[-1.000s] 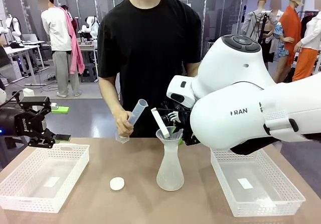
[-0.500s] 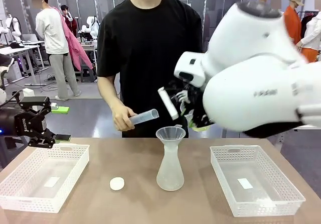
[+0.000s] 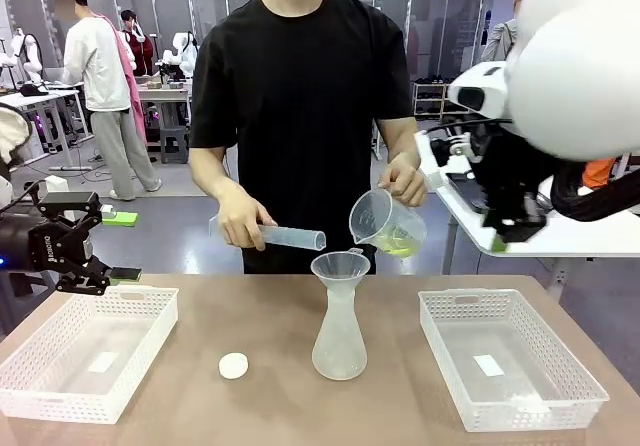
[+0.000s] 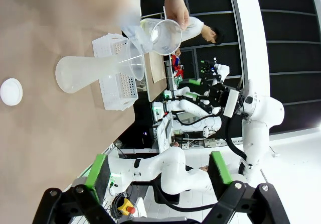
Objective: Prepare the solutions needed for the experiment.
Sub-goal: Once the solution is in the Big flask , pick up the Plastic Funnel and place it back into the right Organizing basket.
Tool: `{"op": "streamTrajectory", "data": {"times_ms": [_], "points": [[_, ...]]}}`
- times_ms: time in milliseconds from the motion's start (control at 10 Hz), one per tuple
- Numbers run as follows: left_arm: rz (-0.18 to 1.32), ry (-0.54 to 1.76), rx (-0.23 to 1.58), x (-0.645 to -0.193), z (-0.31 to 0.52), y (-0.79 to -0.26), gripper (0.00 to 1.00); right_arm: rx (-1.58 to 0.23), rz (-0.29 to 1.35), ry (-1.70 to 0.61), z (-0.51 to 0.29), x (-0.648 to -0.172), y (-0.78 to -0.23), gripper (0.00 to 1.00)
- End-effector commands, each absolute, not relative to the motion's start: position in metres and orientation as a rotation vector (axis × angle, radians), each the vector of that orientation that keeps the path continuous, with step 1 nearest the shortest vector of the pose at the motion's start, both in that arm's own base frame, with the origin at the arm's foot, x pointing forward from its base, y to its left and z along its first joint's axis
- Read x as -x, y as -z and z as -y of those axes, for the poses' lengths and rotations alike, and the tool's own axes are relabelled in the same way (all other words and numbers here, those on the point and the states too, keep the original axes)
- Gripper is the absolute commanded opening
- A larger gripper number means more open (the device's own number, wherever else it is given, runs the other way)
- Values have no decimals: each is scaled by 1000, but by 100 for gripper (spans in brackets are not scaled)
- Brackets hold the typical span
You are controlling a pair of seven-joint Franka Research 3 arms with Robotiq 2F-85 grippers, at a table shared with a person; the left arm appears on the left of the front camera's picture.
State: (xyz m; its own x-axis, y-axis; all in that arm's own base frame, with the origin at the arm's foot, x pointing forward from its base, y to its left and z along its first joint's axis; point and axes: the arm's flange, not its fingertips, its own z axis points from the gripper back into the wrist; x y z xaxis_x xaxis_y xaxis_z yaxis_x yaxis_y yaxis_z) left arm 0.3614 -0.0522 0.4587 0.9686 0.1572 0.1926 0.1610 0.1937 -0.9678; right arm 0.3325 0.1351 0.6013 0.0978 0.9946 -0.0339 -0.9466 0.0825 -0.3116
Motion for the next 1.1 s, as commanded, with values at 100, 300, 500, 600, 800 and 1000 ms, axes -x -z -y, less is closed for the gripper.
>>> {"op": "streamTrajectory", "data": {"times_ms": [100,300,500,600,800,1000], "points": [[273,-1,1403,-358,54,-459,100,114,162,-1334,-142,-319,-610,42],[273,-1,1403,-358,54,-459,100,171,119,-1360,-131,-320,-602,42],[273,-1,1403,-358,54,-459,100,171,119,-1360,-131,-320,-602,42],[273,-1,1403,-358,54,-459,100,171,119,-1360,-131,-320,-602,42],[273,-1,1403,-358,54,-459,100,133,90,-1241,-131,-319,-594,42],[273,-1,1403,-358,54,-459,100,-80,84,-956,-116,-308,-583,42]]}}
